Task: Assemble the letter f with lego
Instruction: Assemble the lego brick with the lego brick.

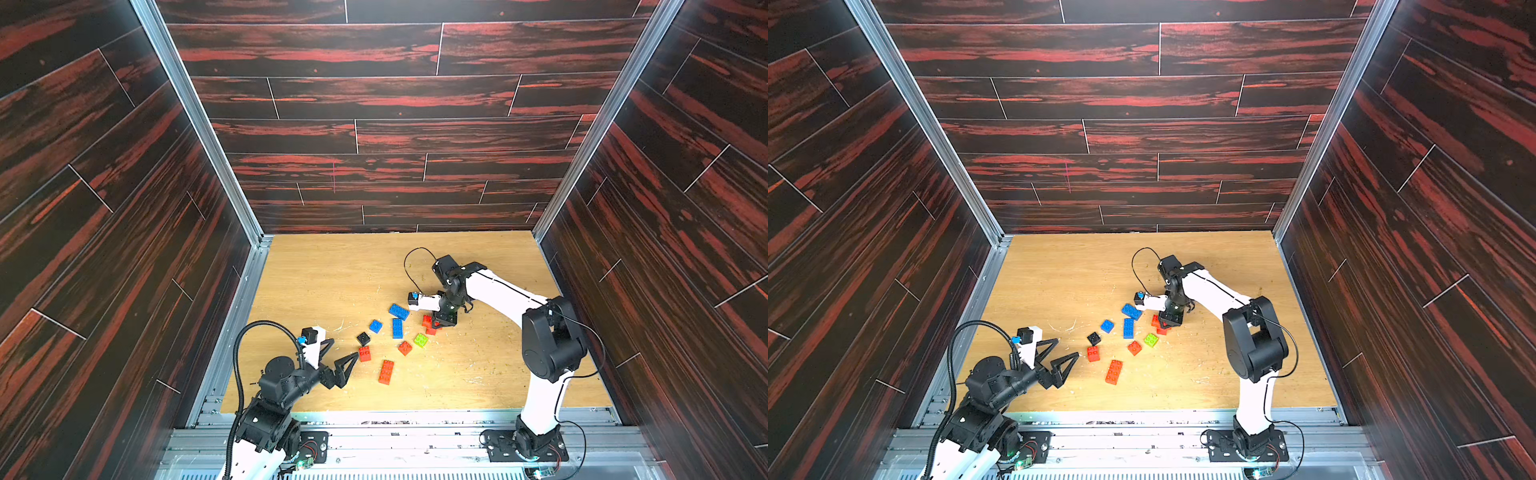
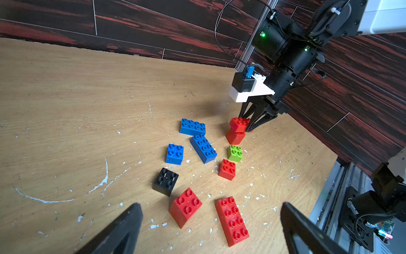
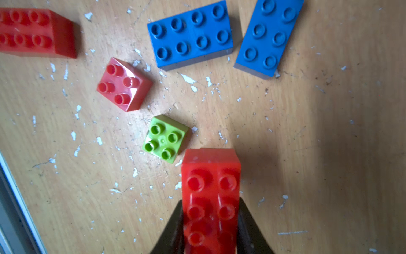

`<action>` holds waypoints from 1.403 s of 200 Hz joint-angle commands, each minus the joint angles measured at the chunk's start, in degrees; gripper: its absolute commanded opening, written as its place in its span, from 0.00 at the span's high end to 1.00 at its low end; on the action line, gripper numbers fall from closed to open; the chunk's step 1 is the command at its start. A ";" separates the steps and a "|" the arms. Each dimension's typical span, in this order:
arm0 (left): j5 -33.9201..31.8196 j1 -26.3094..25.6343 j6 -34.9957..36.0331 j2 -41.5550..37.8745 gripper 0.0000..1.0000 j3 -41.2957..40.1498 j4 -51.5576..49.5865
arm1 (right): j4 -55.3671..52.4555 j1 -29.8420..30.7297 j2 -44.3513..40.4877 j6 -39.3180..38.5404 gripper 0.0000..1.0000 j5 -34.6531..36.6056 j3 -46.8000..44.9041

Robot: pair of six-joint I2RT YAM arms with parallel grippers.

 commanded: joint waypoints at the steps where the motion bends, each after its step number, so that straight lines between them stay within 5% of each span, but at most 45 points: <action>1: 0.90 -0.13 0.78 0.24 0.00 -0.18 1.00 | -1.70 0.60 0.99 0.60 1.00 0.08 1.39; 280: 1.18 -0.13 0.92 0.76 0.00 -0.15 1.54 | -1.10 1.15 2.94 0.97 1.00 3.48 0.87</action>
